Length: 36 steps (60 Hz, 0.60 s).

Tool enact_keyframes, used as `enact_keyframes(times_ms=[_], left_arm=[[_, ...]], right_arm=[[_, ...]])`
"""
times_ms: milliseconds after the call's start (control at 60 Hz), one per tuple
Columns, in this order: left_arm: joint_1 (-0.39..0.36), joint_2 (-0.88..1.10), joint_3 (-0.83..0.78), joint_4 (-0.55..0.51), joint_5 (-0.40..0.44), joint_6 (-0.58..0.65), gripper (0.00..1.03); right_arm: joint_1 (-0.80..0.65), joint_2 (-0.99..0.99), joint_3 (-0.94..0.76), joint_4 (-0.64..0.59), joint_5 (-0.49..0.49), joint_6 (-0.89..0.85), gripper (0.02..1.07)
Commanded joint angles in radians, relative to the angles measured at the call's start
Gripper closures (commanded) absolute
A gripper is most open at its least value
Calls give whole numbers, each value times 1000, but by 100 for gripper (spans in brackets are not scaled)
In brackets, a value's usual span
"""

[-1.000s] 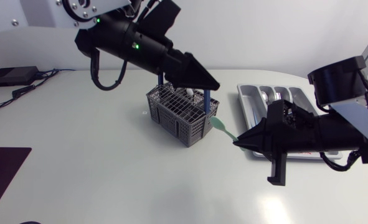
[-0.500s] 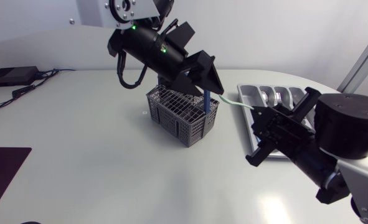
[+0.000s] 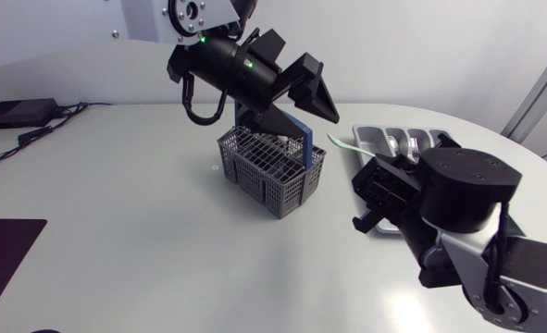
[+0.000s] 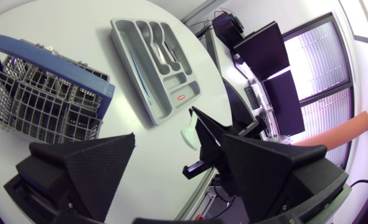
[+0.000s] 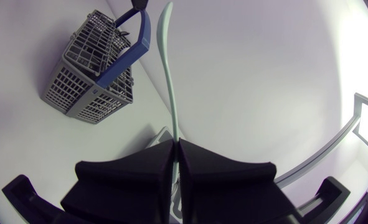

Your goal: Unload the cutlery basket into the drawer organizer.

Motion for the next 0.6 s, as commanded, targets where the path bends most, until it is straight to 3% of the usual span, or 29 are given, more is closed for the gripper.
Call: enact_keyframes(times_ms=[0,350,483,583], left_arm=[[-4,24,5,19,9,-55,8],[-53,62,-7,56,16,-120,20],[-57,57,-14,70,18,-134,39],[-53,56,-24,79,18,-137,47]], right_arm=[[16,44,8,53,28,-33,102],[49,126,37,176,114,-71,102],[52,149,43,188,120,-71,102],[65,162,40,201,132,-73,102]])
